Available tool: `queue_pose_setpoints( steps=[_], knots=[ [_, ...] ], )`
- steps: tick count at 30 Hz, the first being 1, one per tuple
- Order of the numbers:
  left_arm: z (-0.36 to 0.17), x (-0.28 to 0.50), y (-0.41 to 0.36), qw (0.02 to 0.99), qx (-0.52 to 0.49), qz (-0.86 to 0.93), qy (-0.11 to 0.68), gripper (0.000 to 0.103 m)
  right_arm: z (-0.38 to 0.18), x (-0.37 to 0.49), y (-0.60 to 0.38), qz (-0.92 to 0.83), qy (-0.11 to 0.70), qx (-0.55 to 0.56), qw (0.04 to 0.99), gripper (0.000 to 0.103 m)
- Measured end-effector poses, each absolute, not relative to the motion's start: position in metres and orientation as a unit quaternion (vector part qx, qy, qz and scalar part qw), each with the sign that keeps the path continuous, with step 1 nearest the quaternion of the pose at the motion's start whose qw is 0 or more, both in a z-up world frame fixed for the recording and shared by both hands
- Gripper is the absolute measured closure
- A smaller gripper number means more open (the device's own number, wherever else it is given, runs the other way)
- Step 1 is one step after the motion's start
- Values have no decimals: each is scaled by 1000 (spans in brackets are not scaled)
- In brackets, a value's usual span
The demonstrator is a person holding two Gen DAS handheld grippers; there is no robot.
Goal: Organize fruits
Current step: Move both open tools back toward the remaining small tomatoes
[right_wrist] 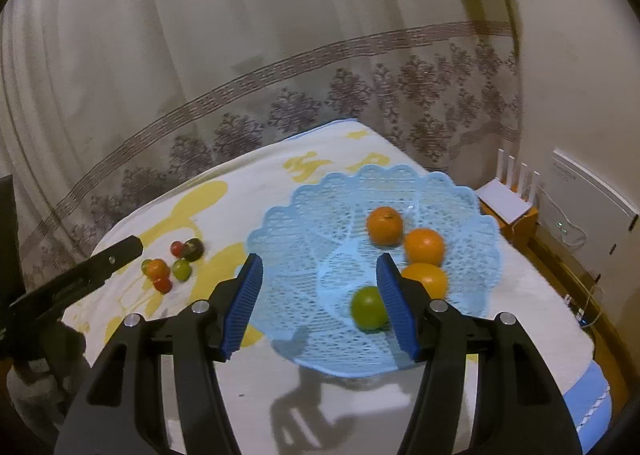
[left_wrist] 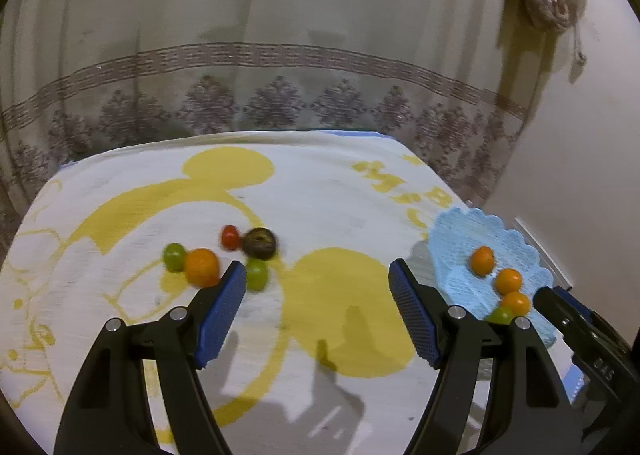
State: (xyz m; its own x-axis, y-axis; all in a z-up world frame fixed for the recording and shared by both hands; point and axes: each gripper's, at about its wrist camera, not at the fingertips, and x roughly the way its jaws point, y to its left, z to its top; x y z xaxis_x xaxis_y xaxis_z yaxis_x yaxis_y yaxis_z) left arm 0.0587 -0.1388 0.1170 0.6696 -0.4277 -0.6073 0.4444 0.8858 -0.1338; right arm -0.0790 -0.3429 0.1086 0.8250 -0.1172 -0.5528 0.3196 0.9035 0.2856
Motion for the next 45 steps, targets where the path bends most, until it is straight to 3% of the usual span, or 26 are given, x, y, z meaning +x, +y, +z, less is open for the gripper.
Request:
queue_pose_setpoints(
  steps=[20,39,45],
  knots=[
    [91,108,-71,922,-5,-151,358,29,114,-46,-281,-38,289,142,946,41],
    [55,150,-80,905,9,-139,401,29,95,-11,-237,13,328,105,939,41],
    [46,168,-90,897,3,-145,418,37,87,-3,-234,15,339,104,935,41]
  ],
)
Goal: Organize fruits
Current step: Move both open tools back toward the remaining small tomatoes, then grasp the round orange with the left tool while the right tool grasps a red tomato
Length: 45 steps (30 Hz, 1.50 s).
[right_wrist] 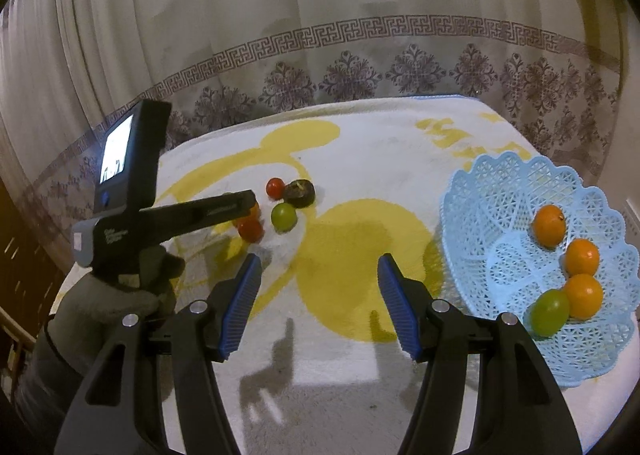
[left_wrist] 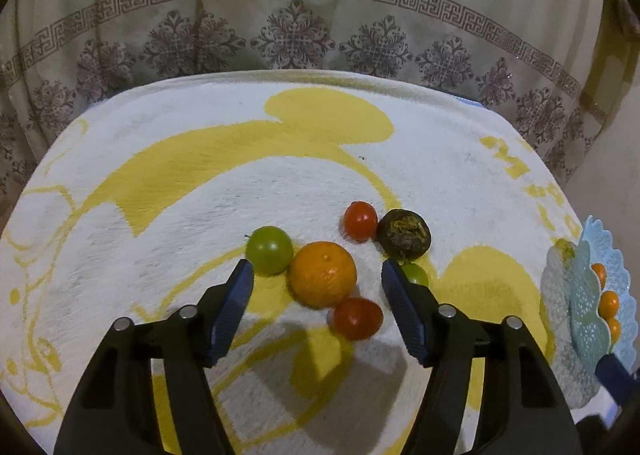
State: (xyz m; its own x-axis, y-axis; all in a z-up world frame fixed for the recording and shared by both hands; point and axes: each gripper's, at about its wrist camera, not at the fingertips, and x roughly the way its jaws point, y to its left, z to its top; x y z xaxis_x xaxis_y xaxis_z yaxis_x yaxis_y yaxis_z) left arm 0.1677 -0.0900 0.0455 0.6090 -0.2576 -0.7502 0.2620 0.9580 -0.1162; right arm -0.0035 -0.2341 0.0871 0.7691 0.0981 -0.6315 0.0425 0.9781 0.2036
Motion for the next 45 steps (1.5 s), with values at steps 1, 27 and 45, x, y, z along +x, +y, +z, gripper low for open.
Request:
queue_pose_setpoints(
  steps=[1,27,45],
  knots=[
    [44,170,-91,896,1,-145,420,38,86,-2,-234,14,341,103,934,41],
    [28,181,-82,881,-46,-148,447,38,72,21,-217,23,372,80,925,41],
    [47,180,-58,878,-89,-170,439,65,71,34,-205,28,380,69,922,41]
  ],
)
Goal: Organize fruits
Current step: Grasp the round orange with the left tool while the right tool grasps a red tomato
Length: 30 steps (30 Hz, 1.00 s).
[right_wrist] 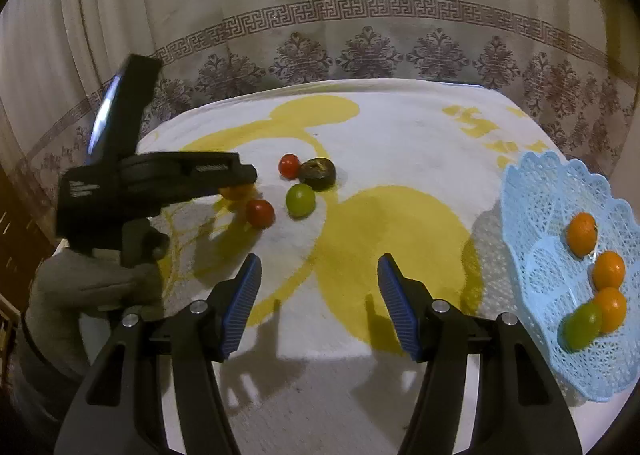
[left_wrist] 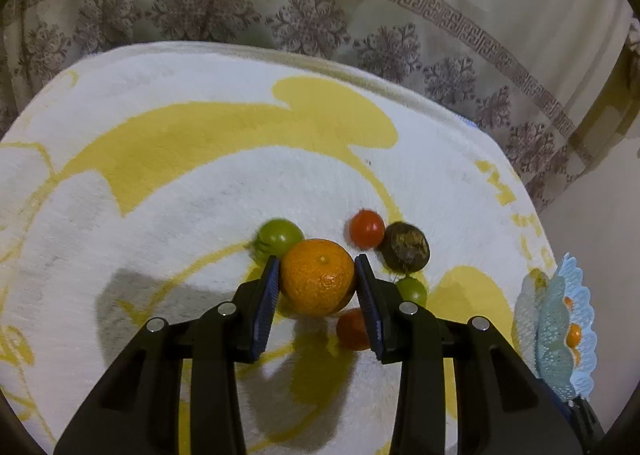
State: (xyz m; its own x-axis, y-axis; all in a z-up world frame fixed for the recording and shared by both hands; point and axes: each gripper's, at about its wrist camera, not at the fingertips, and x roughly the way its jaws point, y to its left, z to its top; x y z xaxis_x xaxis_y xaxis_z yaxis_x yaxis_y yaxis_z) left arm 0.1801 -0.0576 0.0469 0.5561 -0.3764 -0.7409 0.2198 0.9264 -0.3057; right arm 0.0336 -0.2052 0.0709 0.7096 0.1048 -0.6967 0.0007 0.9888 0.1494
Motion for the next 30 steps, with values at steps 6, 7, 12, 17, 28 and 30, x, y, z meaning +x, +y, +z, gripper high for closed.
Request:
queue_pose_setpoints(
  steps=[6,7,12,17,28,30],
  knots=[
    [63,178,-41,890,-96,-154,418,65,64,65,-194,54,407,85,908,41],
    [64,178,-39,891,-99,-152,417,65,62,70,-191,57,411,87,906,41],
    [68,179,-30,897,-101,-136,409,65,49,98,-177,83,435,96,891,45],
    [69,180,-22,898,-111,-131,406,65,34,121,-163,89,451,87,884,55],
    [68,181,-17,896,-123,-126,407,65,23,144,-154,71,455,76,885,73],
    [68,180,-17,896,-124,-126,407,65,24,142,-156,74,454,80,884,75]
  ],
)
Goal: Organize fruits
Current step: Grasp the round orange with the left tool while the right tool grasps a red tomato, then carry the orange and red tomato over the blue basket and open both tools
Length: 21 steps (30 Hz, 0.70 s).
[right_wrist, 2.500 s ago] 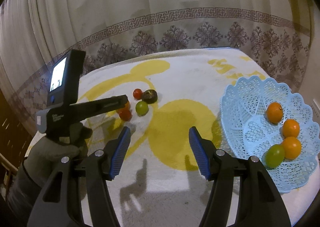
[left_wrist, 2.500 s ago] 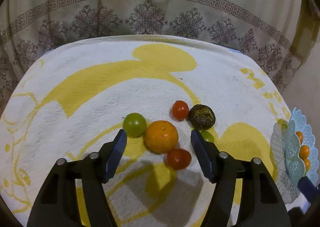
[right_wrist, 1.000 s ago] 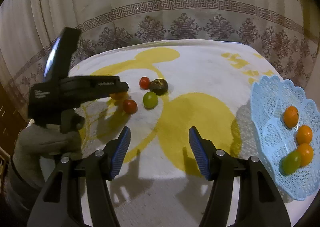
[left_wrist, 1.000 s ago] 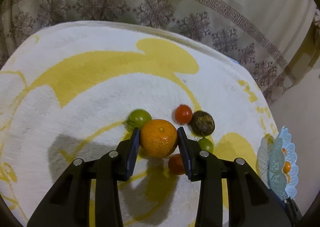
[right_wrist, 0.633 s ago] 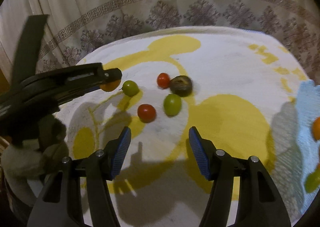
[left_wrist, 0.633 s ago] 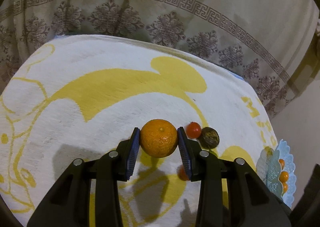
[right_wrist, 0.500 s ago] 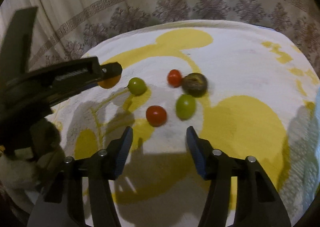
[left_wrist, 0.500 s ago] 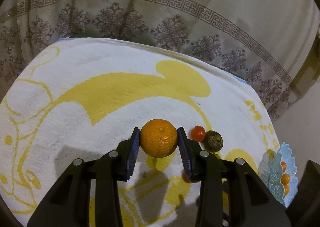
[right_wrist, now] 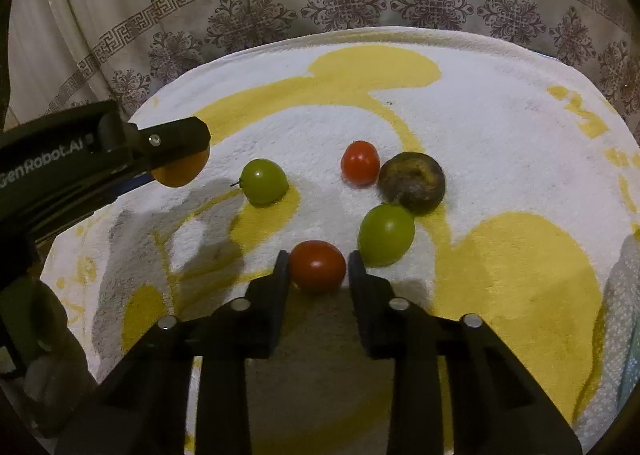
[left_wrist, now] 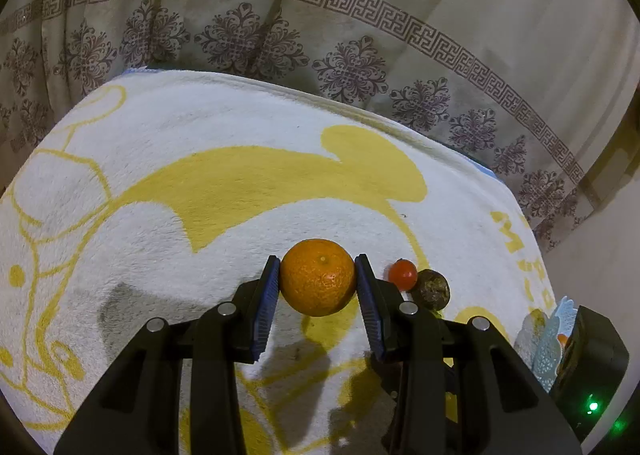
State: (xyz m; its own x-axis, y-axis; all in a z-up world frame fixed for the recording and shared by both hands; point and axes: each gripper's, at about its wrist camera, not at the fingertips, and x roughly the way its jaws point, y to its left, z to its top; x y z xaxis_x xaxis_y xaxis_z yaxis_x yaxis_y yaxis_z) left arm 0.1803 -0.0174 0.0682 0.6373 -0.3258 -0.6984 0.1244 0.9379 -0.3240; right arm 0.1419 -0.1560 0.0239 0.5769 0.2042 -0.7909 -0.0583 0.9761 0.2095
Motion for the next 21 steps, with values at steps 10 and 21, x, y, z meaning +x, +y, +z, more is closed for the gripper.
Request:
queue_pose_setpoints(
  steps=[10,21],
  knots=[
    [71,176,-24,899,-115,-137,400,65,43,116,-169,65,432,95,895,75],
    [88,161,-38,912,-90,-147,372,65,78,84,-183,37,389,91,916,75]
  ],
)
